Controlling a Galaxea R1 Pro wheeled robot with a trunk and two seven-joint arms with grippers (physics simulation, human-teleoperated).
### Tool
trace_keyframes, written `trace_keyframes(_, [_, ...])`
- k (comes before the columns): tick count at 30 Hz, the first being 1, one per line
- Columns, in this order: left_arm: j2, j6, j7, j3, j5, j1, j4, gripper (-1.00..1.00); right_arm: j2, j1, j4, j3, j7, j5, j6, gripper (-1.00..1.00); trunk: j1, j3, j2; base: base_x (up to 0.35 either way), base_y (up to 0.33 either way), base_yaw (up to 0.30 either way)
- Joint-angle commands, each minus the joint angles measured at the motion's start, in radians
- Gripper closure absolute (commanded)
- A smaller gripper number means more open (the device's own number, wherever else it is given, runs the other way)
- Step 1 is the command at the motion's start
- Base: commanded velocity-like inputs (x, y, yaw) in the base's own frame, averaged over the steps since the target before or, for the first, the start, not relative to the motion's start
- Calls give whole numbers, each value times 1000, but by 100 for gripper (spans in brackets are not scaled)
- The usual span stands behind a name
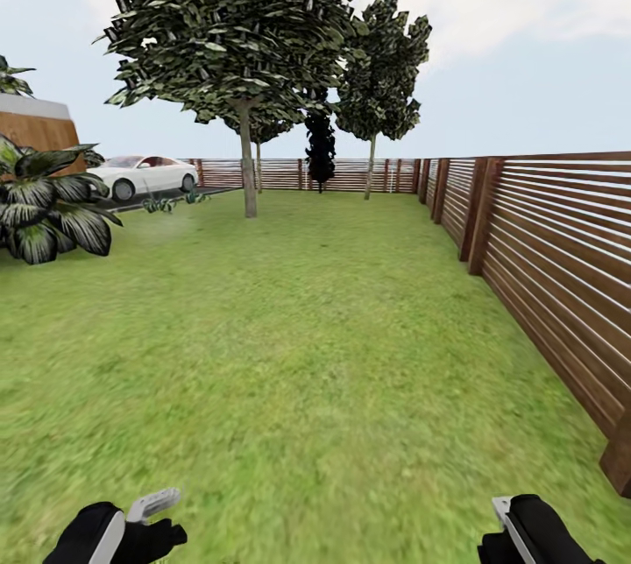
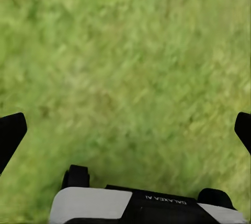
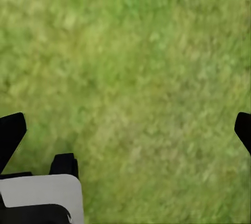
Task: Take the three Easter eggs out of the wicker basket on the lawn in the garden, then place them on the lawn next to a single tree (choose any tree) so that all three eggs are next to the same tree and none are left in the basket.
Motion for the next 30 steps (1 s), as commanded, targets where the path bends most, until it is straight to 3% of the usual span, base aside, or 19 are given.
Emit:
trace_keyframes(1, [2, 5, -4, 3, 0, -1, 8, -100, 0, 0, -1, 0, 6, 4, 4, -100, 0, -1, -1, 1, 0, 290])
trace_keyframes(9, [21, 6, -9, 7, 0, -1, 28, -100, 14, 0, -12, 8, 10, 4, -1, -100, 0, -1, -1, 53, 0, 290])
trace_keyframes(11, [20, 6, -8, 5, 0, -1, 29, -100, 15, 0, -97, 7, 9, 4, 10, -100, 0, -1, -1, 148, 0, 291])
trace_keyframes(14, [21, 5, -6, 7, 0, -1, 28, -100, 15, 0, -129, 10, 8, 8, 16, -100, 0, -1, -1, 161, 0, 291])
trace_keyframes(21, [17, 4, -3, 12, 0, -1, 28, -100, 19, 0, -133, 16, 7, 10, 17, -100, 0, -1, -1, 249, 0, 291])
trace_keyframes(25, [15, 4, -3, 12, 0, -1, 28, -100, 43, 0, -130, 16, 6, 17, 17, -100, 0, -1, -1, 321, 0, 291])
trace_keyframes(30, [15, 3, -2, 12, 0, -1, 28, -100, 50, 0, -129, 16, 6, 19, 16, -100, 0, -1, -1, 294, 0, 291])
